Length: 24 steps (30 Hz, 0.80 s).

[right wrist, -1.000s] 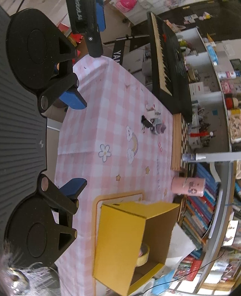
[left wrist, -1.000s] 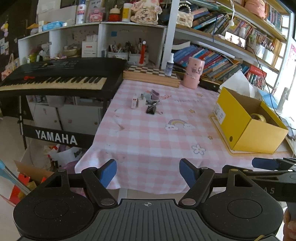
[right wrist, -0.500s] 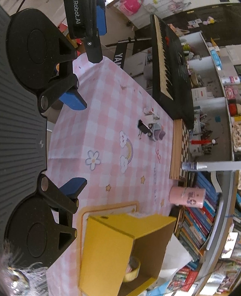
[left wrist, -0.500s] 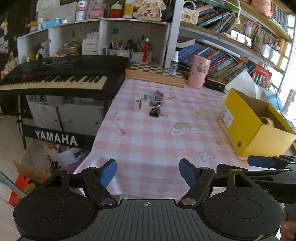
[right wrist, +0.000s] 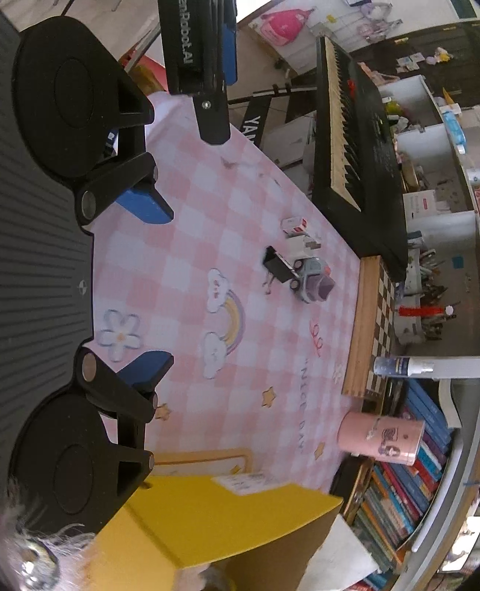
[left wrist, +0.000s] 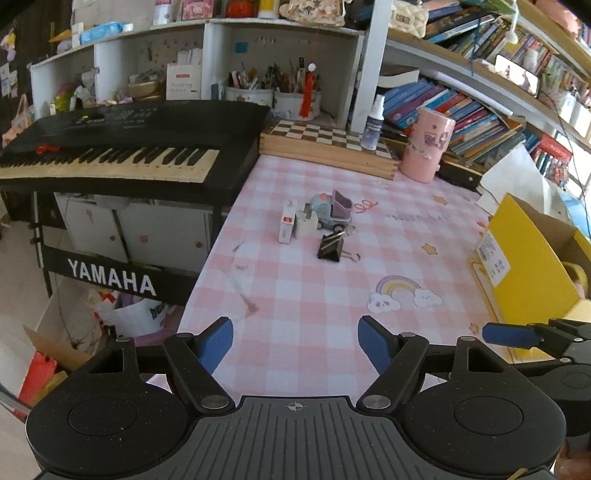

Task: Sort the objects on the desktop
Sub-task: 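Withdraw both tools from the box back toward the remaining small items, then grasp the white box with the left tool while the right tool grasps the black binder clip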

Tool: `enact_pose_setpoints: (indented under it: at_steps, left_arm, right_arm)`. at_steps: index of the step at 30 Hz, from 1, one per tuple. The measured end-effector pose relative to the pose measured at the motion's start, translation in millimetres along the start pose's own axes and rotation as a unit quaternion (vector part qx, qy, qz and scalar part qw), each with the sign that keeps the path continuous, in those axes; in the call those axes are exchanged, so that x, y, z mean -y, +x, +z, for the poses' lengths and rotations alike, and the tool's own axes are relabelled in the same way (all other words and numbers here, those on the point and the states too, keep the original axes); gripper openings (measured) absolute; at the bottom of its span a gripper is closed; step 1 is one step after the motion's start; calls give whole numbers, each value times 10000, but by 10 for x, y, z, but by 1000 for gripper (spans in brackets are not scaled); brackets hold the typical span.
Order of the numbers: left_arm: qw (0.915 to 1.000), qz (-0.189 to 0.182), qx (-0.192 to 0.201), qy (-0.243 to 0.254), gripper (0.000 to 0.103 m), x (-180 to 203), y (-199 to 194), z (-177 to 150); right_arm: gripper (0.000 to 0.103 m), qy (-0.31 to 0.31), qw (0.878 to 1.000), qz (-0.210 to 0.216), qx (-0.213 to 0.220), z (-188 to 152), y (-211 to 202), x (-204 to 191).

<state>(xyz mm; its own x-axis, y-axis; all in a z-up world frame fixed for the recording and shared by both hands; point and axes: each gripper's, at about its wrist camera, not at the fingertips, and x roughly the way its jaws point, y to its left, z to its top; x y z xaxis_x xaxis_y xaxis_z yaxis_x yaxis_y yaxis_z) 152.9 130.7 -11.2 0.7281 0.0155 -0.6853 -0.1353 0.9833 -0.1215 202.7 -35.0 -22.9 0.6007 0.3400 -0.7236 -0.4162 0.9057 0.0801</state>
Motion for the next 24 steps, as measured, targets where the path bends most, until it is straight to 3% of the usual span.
enact_pose_setpoints:
  at_steps: [8, 24]
  left_arm:
    - [10000, 67, 58, 11, 76, 52, 221, 290]
    - [9997, 175, -63, -135, 76, -37, 610, 575]
  right_arm:
    - [75, -30, 9998, 154, -78, 295, 266, 145]
    - [75, -330, 9983, 389, -286, 625, 718, 162]
